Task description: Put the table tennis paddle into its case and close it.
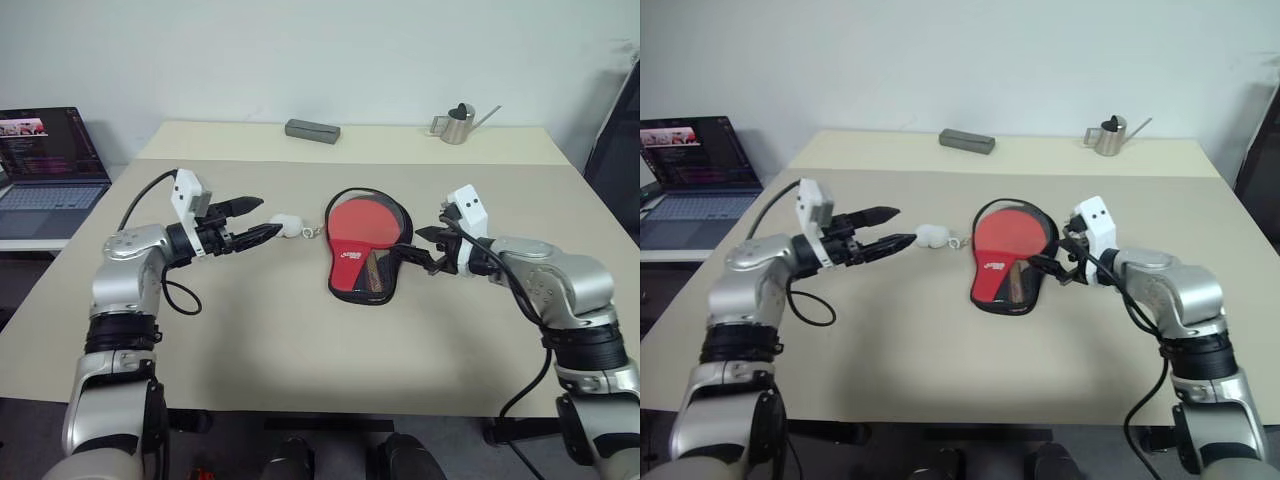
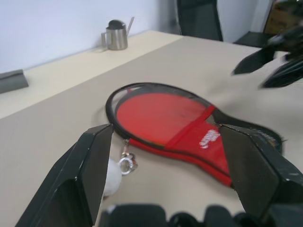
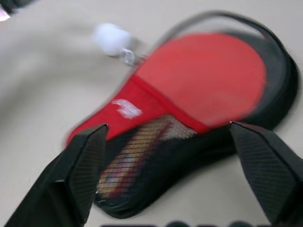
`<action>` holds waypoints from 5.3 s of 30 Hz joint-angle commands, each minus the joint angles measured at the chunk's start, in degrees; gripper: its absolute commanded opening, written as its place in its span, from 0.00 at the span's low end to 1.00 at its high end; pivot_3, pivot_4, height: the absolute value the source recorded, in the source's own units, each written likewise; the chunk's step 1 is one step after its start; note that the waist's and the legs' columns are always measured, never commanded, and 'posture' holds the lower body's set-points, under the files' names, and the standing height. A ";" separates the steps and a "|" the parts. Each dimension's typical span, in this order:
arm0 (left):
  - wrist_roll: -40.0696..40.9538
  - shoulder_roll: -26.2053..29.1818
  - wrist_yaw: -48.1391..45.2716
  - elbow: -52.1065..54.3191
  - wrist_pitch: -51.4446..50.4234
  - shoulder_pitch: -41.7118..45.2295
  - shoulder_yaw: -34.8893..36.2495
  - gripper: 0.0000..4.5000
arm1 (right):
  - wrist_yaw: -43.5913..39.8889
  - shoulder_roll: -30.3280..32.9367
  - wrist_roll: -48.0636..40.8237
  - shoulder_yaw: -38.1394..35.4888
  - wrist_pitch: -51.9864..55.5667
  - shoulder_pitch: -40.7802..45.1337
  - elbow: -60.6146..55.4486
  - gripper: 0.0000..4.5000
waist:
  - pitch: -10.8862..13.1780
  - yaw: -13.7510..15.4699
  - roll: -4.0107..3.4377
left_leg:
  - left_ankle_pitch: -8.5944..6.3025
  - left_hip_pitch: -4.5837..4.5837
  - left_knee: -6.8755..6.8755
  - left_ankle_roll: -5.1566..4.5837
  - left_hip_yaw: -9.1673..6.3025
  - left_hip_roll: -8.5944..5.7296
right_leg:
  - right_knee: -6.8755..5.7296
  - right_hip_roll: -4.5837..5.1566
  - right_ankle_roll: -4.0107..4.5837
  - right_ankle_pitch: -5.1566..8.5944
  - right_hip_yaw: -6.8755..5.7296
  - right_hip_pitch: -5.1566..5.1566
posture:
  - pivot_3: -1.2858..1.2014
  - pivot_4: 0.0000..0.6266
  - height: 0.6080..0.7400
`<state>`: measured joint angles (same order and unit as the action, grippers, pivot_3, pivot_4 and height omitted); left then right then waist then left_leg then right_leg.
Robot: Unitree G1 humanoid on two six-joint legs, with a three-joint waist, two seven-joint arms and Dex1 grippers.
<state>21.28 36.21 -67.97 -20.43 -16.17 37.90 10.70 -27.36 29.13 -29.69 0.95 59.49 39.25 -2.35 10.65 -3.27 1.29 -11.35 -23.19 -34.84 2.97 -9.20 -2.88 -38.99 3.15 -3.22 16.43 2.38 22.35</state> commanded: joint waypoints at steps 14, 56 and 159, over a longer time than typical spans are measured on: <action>3.45 2.69 4.90 5.71 -2.72 -2.72 2.40 0.87 | 13.33 -10.33 1.66 -9.97 8.91 4.78 6.78 1.00 | 0.00 -0.01 0.00 | 0.00 0.04 0.01 0.00 0.03 0.06 | -0.01 -0.05 0.02 -0.01 0.00 -0.01 | 0.52 0.24 1.00; 3.79 3.66 4.99 6.97 -2.70 -4.91 1.60 0.87 | 16.33 -19.73 2.15 -14.60 4.27 7.12 19.49 0.19 | 0.01 -0.24 -0.03 | 0.00 0.12 0.09 -0.01 0.13 0.13 | -0.03 -0.11 0.04 -0.02 0.06 0.00 | 0.52 0.24 1.00; 12.74 13.62 -10.48 37.81 -14.45 -25.21 -12.21 0.87 | 34.97 -0.41 -45.31 -22.48 28.55 -13.55 -22.40 0.60 | 0.07 0.59 -0.26 | -0.02 0.33 0.84 -0.03 0.23 0.58 | 0.17 -0.49 0.45 0.40 0.03 -0.02 | 0.52 0.24 1.00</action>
<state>33.41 49.80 -78.24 15.56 -31.67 12.60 -1.95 8.26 27.92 -73.39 -21.15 89.20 25.69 -23.61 10.72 -2.67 1.02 -11.37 -22.86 -33.99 2.94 -8.96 -2.30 -38.82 2.67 -2.78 16.83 2.41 22.33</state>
